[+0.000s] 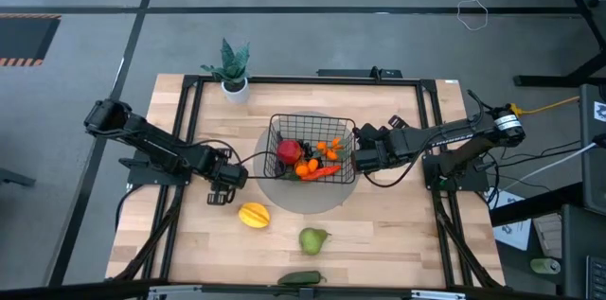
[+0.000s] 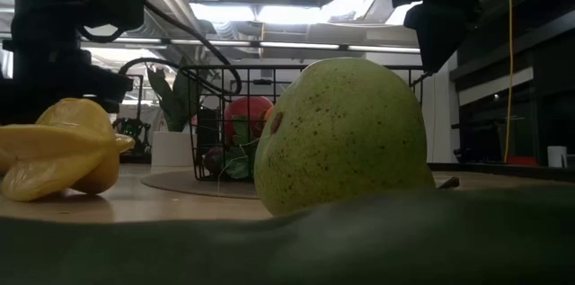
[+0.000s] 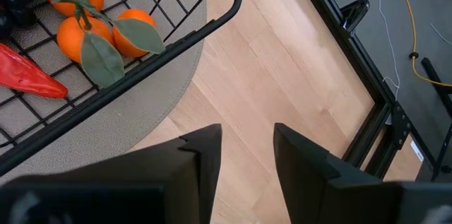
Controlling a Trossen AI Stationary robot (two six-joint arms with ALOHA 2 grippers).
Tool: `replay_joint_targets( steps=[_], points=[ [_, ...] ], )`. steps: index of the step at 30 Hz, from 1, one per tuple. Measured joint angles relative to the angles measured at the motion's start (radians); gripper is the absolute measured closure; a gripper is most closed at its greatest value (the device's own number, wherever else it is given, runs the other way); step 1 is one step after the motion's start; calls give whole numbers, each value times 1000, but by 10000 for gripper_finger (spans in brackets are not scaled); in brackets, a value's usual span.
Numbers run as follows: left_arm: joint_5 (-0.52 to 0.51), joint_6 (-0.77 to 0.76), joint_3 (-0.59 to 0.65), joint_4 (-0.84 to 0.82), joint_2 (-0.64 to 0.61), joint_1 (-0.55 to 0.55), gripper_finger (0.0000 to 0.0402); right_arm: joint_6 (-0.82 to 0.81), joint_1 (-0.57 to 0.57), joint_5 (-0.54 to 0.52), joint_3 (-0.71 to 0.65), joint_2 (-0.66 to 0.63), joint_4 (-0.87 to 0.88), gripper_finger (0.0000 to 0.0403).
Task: Build produce basket
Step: Put the yellow pear into the black wire basket
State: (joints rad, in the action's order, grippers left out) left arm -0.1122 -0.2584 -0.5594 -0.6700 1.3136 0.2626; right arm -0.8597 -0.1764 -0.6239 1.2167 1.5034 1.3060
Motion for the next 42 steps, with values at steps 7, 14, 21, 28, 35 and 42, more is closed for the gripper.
replay_joint_targets(
  steps=[7,14,21,28,35,42],
  points=[
    [16,-92,0,-1,0,0,397,0,0,0,0,0,0,282],
    [-76,-157,-65,-89,3,14,401,0,0,15,0,0,0,282],
    [-203,-158,-239,-294,-4,42,401,0,0,45,0,0,-1,282],
    [-305,-106,-406,-507,-4,45,401,0,0,45,0,0,-2,282],
    [-408,-8,-559,-553,-4,22,401,0,0,44,0,0,-2,282],
    [-535,235,-700,-467,-4,-19,402,0,0,47,0,0,-3,282]
  ],
)
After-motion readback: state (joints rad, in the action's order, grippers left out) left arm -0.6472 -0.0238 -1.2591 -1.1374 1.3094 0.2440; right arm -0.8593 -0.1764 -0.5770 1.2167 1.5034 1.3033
